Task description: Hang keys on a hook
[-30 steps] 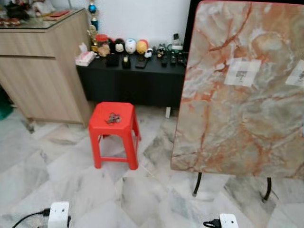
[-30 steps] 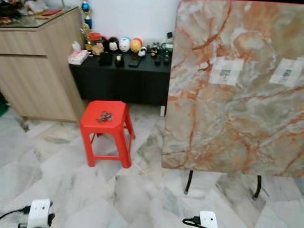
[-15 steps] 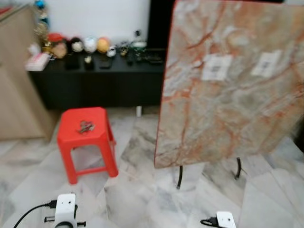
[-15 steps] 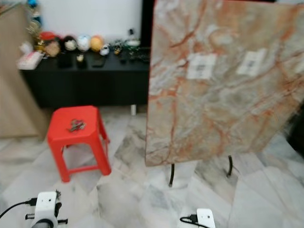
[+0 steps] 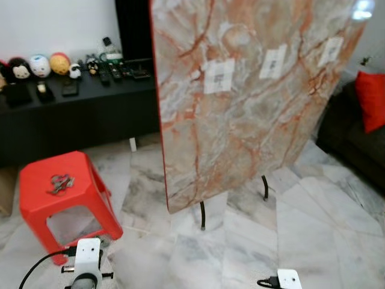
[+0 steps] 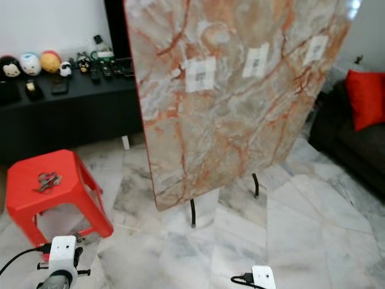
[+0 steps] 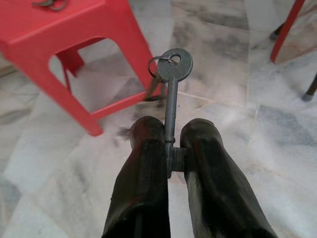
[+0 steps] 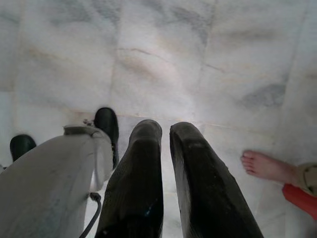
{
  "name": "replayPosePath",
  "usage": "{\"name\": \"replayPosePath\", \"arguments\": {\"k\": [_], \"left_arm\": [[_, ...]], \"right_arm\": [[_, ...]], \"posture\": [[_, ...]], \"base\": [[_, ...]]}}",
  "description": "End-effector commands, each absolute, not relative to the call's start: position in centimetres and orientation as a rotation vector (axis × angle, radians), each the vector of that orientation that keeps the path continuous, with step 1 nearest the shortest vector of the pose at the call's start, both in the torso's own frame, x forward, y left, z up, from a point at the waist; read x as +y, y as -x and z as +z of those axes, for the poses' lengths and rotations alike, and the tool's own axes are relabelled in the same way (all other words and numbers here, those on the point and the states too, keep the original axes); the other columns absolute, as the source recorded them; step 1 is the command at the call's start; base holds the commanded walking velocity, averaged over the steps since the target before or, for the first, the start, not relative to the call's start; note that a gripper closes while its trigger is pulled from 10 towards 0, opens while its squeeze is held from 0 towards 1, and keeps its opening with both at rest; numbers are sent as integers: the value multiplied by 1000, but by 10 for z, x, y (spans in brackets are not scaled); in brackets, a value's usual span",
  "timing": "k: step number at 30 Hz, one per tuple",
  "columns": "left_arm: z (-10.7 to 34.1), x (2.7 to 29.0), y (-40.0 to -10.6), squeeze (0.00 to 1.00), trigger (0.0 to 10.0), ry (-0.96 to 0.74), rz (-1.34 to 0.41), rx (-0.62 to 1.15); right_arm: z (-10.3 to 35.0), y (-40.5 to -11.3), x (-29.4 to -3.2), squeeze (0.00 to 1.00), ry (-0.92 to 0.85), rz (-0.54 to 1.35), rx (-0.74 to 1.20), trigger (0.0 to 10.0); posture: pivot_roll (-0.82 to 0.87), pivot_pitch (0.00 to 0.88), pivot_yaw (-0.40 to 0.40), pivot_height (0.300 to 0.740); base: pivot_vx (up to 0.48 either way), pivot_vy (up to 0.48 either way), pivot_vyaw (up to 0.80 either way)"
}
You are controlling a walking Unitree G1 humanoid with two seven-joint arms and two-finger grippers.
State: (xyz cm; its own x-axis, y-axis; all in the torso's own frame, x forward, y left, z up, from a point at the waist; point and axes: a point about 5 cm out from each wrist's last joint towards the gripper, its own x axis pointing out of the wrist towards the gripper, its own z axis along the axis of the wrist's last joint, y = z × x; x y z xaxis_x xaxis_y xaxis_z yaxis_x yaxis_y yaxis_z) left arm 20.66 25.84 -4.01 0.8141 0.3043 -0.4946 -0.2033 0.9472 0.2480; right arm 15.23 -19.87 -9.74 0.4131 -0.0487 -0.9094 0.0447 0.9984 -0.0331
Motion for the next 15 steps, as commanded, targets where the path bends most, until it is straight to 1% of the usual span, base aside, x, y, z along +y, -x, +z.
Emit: {"name": "replayPosePath", "arguments": {"k": [1,14,15], "left_arm": [[-42,256,-205,0,10000,-188,268,565],[-41,256,-206,0,10000,-188,269,556],[-11,243,-232,0,10000,-269,168,371]], "right_arm": [[-96,-153,-202,0,9,-69,1137,10000],[-96,-153,-202,0,8,-69,1137,10000],[-96,-154,-204,0,19,-62,1137,10000]], "posture": [[58,0,-70,740],[58,0,-70,740],[82,0,-83,740]], "base": [[0,0,-731],[0,0,-731],[0,0,-456]]}}
